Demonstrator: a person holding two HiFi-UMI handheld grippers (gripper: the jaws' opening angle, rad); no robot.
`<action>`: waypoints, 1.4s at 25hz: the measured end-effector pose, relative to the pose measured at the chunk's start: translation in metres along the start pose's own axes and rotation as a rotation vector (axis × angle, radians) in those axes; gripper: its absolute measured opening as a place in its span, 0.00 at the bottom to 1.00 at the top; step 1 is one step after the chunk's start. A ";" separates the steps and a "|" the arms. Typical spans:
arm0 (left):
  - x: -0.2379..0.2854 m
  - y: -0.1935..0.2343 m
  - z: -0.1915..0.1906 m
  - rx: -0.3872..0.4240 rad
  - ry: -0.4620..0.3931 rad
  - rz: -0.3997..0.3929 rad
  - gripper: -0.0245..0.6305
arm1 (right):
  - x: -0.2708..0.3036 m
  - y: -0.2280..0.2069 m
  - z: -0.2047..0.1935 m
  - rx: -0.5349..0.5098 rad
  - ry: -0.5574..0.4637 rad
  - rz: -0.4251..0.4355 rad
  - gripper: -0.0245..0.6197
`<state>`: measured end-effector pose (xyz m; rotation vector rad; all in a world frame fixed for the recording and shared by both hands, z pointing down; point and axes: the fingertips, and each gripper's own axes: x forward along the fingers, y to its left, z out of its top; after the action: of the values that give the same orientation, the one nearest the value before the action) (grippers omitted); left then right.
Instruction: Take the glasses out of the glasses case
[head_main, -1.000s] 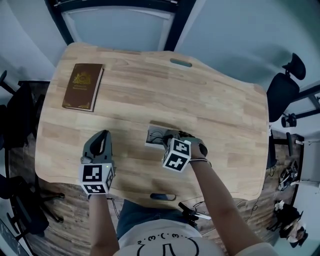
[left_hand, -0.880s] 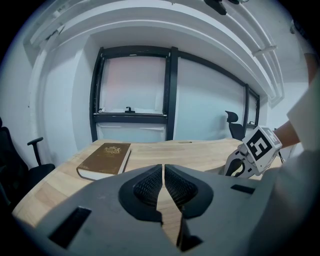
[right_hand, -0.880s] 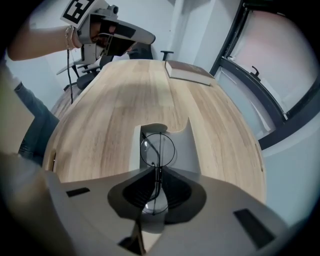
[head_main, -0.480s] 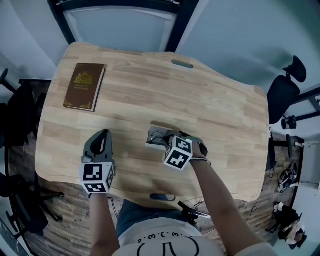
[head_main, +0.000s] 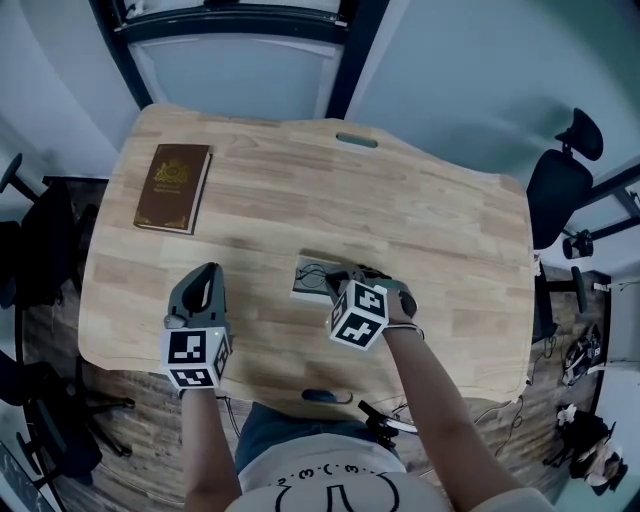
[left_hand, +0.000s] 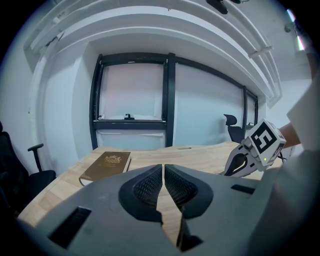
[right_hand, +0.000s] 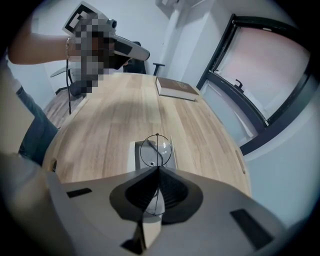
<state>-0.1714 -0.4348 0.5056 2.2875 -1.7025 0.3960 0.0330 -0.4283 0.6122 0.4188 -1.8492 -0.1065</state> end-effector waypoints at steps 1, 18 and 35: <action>-0.001 -0.001 0.001 0.002 -0.003 -0.001 0.08 | -0.002 0.000 0.000 0.000 -0.001 -0.006 0.13; -0.022 -0.030 0.055 0.088 -0.120 -0.041 0.08 | -0.109 -0.035 0.031 0.121 -0.214 -0.215 0.13; -0.017 -0.073 0.144 0.208 -0.306 -0.139 0.08 | -0.223 -0.080 0.008 0.530 -0.538 -0.507 0.13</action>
<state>-0.0976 -0.4524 0.3621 2.7187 -1.6883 0.2100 0.1017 -0.4289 0.3857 1.3334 -2.2489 -0.0743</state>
